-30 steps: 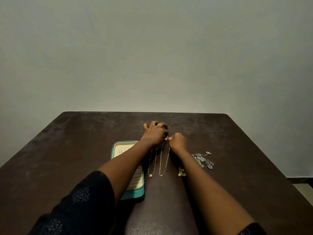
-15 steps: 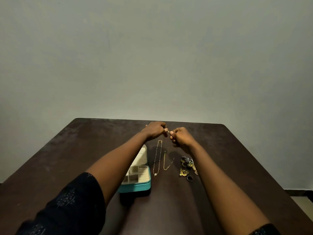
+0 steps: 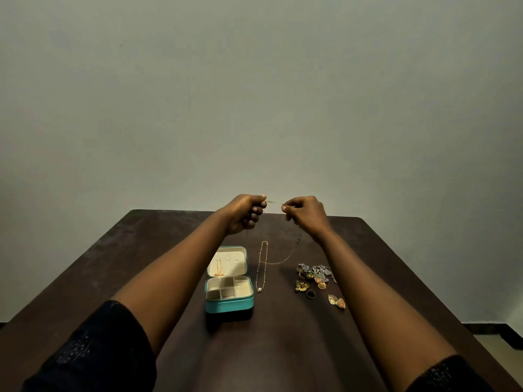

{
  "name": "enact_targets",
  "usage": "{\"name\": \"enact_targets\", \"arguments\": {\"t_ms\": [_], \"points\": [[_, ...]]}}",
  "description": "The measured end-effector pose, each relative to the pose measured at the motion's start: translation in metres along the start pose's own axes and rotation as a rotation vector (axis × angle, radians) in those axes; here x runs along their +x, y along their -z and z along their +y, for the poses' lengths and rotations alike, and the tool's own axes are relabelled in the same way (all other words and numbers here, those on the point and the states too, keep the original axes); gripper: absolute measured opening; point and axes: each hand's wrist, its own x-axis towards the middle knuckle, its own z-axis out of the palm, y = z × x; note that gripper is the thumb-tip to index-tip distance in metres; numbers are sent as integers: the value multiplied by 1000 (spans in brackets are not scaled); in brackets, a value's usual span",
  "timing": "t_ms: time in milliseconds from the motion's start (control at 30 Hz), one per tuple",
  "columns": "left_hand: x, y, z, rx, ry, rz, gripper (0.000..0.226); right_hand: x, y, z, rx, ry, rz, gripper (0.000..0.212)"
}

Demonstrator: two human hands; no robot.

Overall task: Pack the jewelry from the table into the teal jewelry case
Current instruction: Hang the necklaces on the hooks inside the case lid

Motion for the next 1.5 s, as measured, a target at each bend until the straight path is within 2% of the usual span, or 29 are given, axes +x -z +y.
{"name": "enact_targets", "arguments": {"t_ms": [100,167,300,400,467,533,633,767,900,1000,1200,1500], "points": [[-12,4,5,-198,86,-92,36,0,6,-1,284,-159,58,10],[-20,5,4,-223,136,-154,39,0,9,-5,415,-222,66,7],[-31,7,-5,-107,247,-306,50,-1,15,-15,521,-285,105,11],[-35,9,-15,32,374,-439,76,-4,18,-22,540,-355,183,11],[-39,8,-18,175,442,-540,86,-7,19,-26,535,-362,180,14],[-44,4,-19,255,477,-569,87,-12,17,-33,518,-348,150,13],[-47,1,-21,188,395,-438,81,-19,14,-42,484,-327,94,15],[-47,-1,-25,102,114,-211,74,-26,11,-53,485,-340,-8,30],[-53,-12,-26,-152,-69,-83,76,-31,5,-60,496,-379,-50,35],[-53,-14,-33,-276,-83,-135,77,-33,1,-61,513,-401,-64,31],[-56,-7,-45,-338,-91,-220,74,-30,-2,-54,432,-472,-30,26],[-58,-3,-41,-684,-176,-264,52,-27,-21,-23,712,-749,-190,21]]}}
